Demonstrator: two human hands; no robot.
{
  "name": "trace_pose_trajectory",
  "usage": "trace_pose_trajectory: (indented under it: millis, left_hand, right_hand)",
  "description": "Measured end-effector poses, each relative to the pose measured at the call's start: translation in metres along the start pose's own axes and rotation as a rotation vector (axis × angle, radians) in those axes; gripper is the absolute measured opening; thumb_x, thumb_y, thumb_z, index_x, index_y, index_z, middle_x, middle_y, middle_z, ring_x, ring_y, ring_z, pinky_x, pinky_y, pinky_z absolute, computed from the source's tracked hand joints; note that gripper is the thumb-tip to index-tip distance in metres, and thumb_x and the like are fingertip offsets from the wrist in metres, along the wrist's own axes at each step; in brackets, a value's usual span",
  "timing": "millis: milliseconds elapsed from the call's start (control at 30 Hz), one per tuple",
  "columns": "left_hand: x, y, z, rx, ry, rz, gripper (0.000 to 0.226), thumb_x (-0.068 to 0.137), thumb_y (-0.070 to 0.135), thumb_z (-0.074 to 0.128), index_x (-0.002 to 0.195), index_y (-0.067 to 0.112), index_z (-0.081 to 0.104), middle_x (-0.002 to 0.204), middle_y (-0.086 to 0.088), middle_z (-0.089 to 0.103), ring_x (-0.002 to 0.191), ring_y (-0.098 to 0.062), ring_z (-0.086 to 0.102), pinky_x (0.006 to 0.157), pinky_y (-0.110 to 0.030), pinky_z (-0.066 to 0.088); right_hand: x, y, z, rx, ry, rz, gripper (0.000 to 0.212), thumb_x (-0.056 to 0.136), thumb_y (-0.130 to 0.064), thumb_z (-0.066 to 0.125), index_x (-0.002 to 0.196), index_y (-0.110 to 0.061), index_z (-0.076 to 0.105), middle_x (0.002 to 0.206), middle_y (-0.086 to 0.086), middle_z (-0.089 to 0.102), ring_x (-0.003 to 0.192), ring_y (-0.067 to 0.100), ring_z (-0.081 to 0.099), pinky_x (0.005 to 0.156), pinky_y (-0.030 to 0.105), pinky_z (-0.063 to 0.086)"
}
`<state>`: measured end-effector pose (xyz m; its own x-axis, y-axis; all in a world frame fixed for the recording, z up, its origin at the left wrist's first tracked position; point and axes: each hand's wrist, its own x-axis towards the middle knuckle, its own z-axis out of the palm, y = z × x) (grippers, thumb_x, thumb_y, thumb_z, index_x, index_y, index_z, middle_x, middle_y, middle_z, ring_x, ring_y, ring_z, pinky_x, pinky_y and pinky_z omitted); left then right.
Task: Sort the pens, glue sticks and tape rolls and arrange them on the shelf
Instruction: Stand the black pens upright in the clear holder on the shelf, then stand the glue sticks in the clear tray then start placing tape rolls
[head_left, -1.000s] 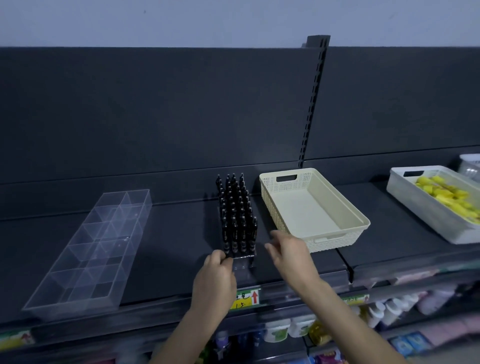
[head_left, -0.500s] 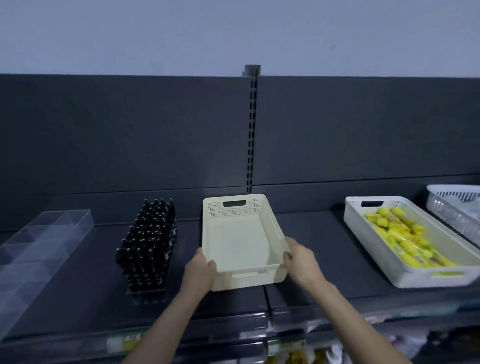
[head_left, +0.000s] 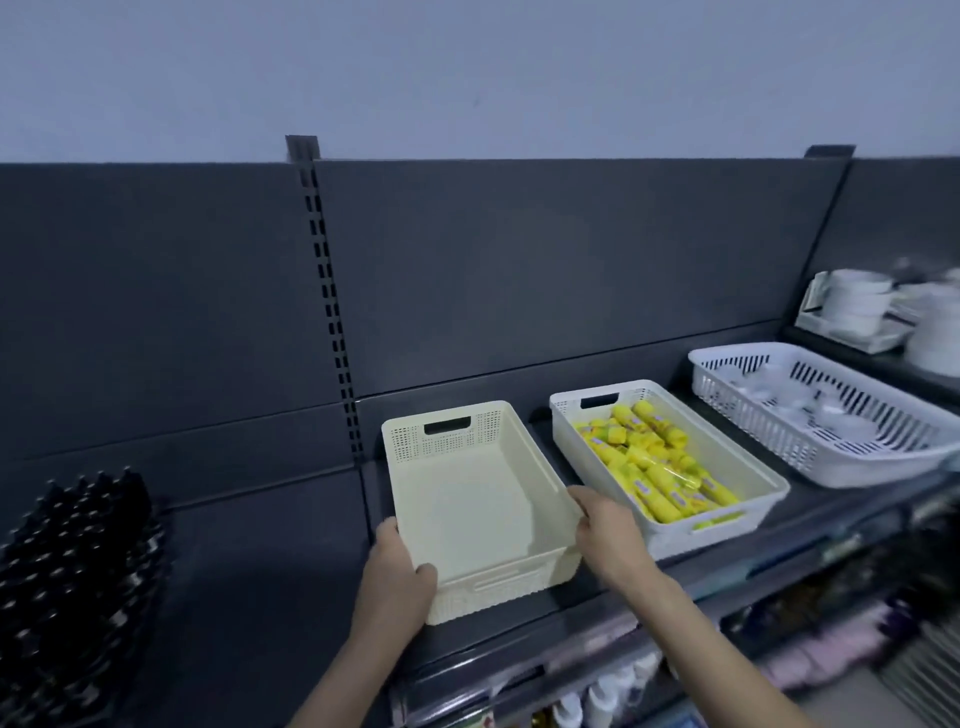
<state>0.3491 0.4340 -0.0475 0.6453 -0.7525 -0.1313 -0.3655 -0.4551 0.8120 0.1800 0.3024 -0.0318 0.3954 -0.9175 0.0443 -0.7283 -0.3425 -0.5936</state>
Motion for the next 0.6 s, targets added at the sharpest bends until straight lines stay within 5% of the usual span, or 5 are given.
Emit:
trace_pose_trajectory:
  millis: [100,200,500,600]
  left_hand:
    - [0.001,0.014,0.011,0.257,0.140,0.135,0.067,0.085,0.009,0.045,0.145,0.014,0.016,0.147,-0.008,0.025,0.131,-0.025,0.029,0.103,-0.036,0.035]
    - [0.003,0.045,0.025,0.321,0.152,0.281,0.061,0.092,0.015,0.041,0.147,0.013,0.015,0.153,-0.008,0.015,0.140,-0.022,0.015,0.115,-0.034,0.019]
    - [0.020,0.132,0.133,0.278,0.027,0.362,0.064,0.085,0.034,0.030,0.144,0.009,0.025,0.150,-0.007,0.023,0.138,-0.020,0.022,0.109,-0.021,0.016]
    - [0.023,0.159,0.169,0.065,0.002,0.191,0.047,0.092,0.016,0.046,0.136,0.004,0.037,0.136,-0.008,0.042,0.128,-0.018,0.038,0.083,-0.013,0.027]
  right_hand:
    - [0.008,0.010,-0.013,-0.043,0.043,-0.016,0.039,0.090,-0.001,0.040,0.128,-0.002,0.051,0.115,0.020,0.064,0.108,0.032,0.058,0.080,0.030,0.041]
    - [0.014,0.021,-0.036,-0.030,0.117,-0.052,0.038,0.092,-0.005,0.042,0.129,-0.003,0.051,0.123,0.018,0.061,0.115,0.032,0.056,0.089,0.031,0.041]
    - [0.063,0.127,-0.122,-0.103,0.189,-0.056,0.034,0.090,-0.009,0.047,0.124,-0.007,0.056,0.124,0.015,0.059,0.114,0.030,0.056,0.091,0.034,0.042]
    - [0.088,0.170,-0.143,-0.158,0.104,-0.031,0.020,0.088,-0.010,0.049,0.104,-0.003,0.059,0.113,0.020,0.061,0.107,0.034,0.058,0.084,0.035,0.042]
